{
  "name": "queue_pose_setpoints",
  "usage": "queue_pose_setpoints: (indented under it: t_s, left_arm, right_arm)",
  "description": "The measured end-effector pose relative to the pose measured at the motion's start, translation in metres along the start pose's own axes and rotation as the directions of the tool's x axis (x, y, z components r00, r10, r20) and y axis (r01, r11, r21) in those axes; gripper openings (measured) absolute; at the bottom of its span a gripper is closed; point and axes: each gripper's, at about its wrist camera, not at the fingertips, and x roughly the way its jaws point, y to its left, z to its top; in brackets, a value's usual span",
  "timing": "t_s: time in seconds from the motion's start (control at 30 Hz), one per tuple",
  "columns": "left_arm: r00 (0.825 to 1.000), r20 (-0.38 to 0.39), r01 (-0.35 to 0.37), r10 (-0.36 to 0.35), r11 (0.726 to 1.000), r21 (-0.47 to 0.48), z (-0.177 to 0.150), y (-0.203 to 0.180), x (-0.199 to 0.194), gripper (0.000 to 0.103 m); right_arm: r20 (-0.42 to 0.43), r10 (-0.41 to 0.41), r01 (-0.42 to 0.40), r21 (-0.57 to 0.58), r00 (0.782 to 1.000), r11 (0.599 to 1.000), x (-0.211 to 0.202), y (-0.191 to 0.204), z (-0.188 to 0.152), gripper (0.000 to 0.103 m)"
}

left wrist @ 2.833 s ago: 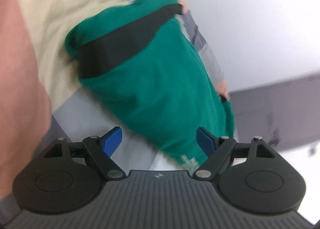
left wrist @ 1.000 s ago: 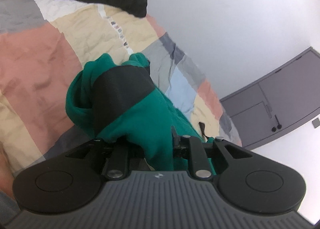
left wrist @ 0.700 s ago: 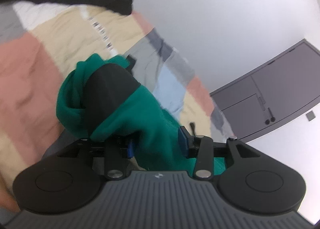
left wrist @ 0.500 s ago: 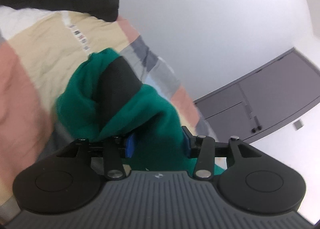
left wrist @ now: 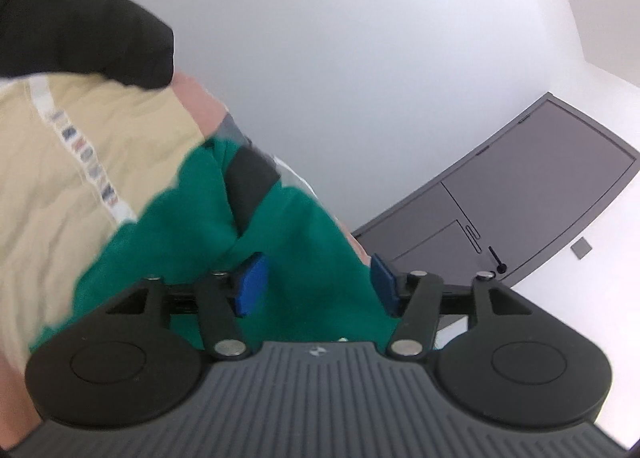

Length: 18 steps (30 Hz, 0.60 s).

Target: Fold large clothes

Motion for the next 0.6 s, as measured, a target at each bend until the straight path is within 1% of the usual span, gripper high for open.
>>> queue_pose_setpoints:
  t_s: [0.1, 0.13, 0.2, 0.23, 0.3, 0.33, 0.37, 0.43, 0.47, 0.5, 0.53, 0.6]
  left_arm:
    - [1.0, 0.019, -0.019, 0.019, 0.999, 0.026, 0.009, 0.01, 0.001, 0.07]
    - [0.999, 0.023, -0.036, 0.035, 0.998, 0.046, 0.012, 0.012, 0.001, 0.071]
    - [0.995, 0.023, -0.104, 0.102, 0.99, 0.101, 0.02, 0.014, 0.005, 0.072]
    - [0.99, 0.024, -0.144, 0.142, 0.98, 0.135, 0.024, 0.014, 0.008, 0.072]
    - [0.977, 0.027, -0.212, 0.212, 0.951, 0.225, 0.032, 0.013, 0.017, 0.072]
    - [0.973, 0.028, -0.23, 0.231, 0.937, 0.261, 0.035, 0.012, 0.021, 0.072]
    - [0.97, 0.024, -0.239, 0.242, 0.93, 0.279, 0.037, 0.015, 0.026, 0.072]
    - [0.963, 0.0, -0.257, 0.27, 0.914, 0.314, 0.038, 0.02, 0.039, 0.072]
    - [0.955, -0.009, -0.276, 0.295, 0.902, 0.333, 0.036, 0.022, 0.046, 0.072]
    - [0.948, -0.012, -0.296, 0.319, 0.893, 0.34, 0.034, 0.026, 0.051, 0.072]
    - [0.942, -0.02, -0.31, 0.336, 0.89, 0.336, 0.032, 0.031, 0.058, 0.072]
    - [0.941, -0.062, -0.301, 0.333, 0.905, 0.301, 0.027, 0.043, 0.068, 0.072]
  right_arm:
    - [0.025, -0.015, 0.015, 0.002, 1.0, 1.0, 0.003, -0.006, 0.001, 0.064]
    - [0.038, -0.015, 0.015, 0.012, 0.999, 1.0, 0.002, -0.009, 0.002, 0.066]
    - [0.077, -0.028, 0.025, 0.03, 0.997, 0.999, -0.004, -0.011, 0.004, 0.071]
    - [0.107, -0.047, 0.044, 0.029, 0.993, 0.999, -0.009, -0.012, 0.006, 0.074]
    - [0.158, -0.088, 0.086, 0.018, 0.984, 0.996, -0.017, -0.015, 0.011, 0.076]
    - [0.174, -0.113, 0.113, 0.01, 0.978, 0.994, -0.02, -0.017, 0.012, 0.078]
    - [0.184, -0.148, 0.151, -0.002, 0.972, 0.989, -0.02, -0.019, 0.013, 0.084]
    - [0.171, -0.233, 0.241, -0.026, 0.957, 0.97, -0.013, -0.021, 0.014, 0.085]
    - [0.159, -0.261, 0.269, -0.033, 0.952, 0.963, -0.007, -0.023, 0.014, 0.085]
    - [0.138, -0.269, 0.276, -0.035, 0.953, 0.96, 0.0, -0.025, 0.013, 0.085]
    - [0.115, -0.269, 0.274, -0.032, 0.956, 0.961, 0.006, -0.027, 0.011, 0.085]
    - [0.08, -0.261, 0.264, -0.028, 0.962, 0.964, 0.019, -0.028, 0.008, 0.085]
